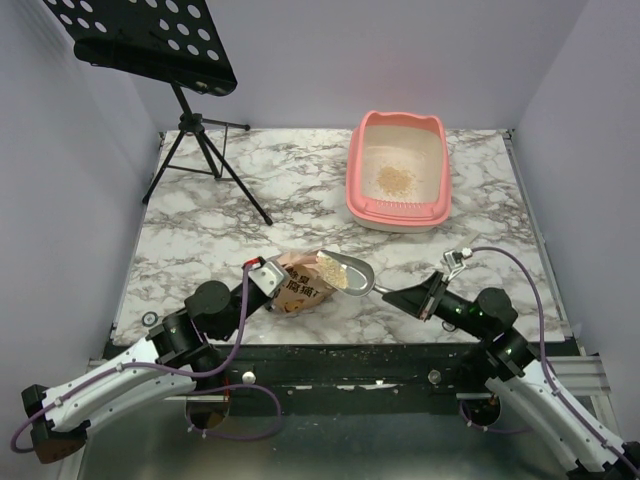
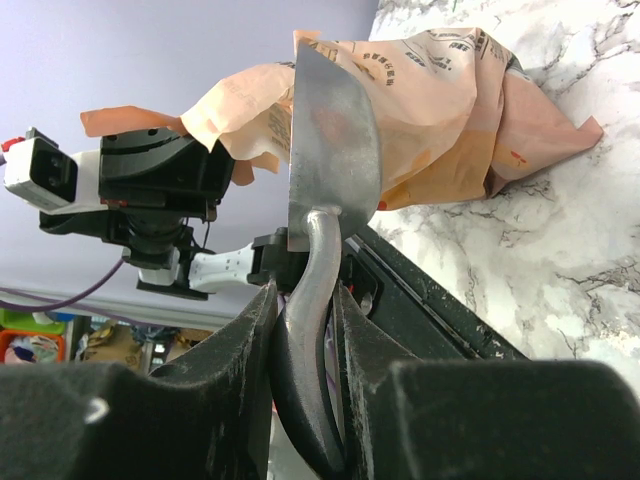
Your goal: Fill the litter box with clean litter
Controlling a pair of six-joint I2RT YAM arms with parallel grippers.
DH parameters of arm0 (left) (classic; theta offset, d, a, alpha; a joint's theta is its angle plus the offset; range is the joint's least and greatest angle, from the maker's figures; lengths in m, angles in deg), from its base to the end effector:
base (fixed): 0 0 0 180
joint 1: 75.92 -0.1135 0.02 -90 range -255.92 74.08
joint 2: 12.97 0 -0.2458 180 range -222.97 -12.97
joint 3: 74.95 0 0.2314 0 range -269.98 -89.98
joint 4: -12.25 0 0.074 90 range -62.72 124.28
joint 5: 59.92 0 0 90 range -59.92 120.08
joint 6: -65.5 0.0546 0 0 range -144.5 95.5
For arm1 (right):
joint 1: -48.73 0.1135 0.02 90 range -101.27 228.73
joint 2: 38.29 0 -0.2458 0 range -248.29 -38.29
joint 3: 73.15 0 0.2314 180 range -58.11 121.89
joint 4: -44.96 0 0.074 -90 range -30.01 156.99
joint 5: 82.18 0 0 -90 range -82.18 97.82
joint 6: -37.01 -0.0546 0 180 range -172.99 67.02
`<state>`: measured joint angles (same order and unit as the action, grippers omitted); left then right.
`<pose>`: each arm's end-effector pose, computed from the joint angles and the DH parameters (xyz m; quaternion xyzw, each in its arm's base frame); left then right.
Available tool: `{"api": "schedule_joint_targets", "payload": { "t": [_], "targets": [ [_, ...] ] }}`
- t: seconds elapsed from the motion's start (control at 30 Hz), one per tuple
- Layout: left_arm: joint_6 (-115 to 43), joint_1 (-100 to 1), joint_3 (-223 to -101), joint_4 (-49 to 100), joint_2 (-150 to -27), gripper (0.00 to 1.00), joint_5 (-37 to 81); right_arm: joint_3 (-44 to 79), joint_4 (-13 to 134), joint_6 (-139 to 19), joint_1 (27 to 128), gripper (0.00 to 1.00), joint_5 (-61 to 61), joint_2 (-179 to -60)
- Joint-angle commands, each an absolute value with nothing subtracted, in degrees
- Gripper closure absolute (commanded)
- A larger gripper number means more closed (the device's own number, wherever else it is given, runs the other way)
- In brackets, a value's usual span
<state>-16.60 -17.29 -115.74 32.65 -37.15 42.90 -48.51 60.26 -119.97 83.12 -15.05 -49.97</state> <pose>0.0856 -0.1170 0.2719 0.3342 0.6485 -0.2172 0.6485 0.0945 0.0904 0.2101 0.0666 0.7172 0.6158 0.3194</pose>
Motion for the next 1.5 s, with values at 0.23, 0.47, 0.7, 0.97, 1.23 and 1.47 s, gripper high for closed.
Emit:
{"api": "schedule_joint_targets", "payload": {
  "t": [0.23,0.47,0.7,0.97,1.23,1.47],
  "targets": [
    [-15.6,-17.0,-116.7,25.3,-34.4,1.00,45.7,-50.5,56.2,-126.3,82.8,0.99,-17.7,-47.1],
    [-16.1,-17.1,-117.0,26.0,-33.1,1.00,46.3,-45.6,53.9,-125.9,82.8,0.99,-17.4,-54.2],
    [-15.3,-17.1,-116.7,26.9,-30.3,1.00,49.5,-42.0,56.5,-127.4,82.8,0.99,-13.7,-52.9],
    [-15.3,-17.2,-117.4,29.2,-31.1,1.00,52.1,-31.7,64.1,-126.2,82.8,0.99,-4.2,-55.2],
    [-15.4,-17.2,-117.3,29.3,-30.1,1.00,51.4,-23.2,61.1,-126.2,82.8,0.99,10.0,-67.3],
    [-15.6,-17.2,-117.1,29.5,-30.4,1.00,50.8,-19.9,51.3,-125.2,82.8,0.99,24.4,-79.4]
  ]
}}
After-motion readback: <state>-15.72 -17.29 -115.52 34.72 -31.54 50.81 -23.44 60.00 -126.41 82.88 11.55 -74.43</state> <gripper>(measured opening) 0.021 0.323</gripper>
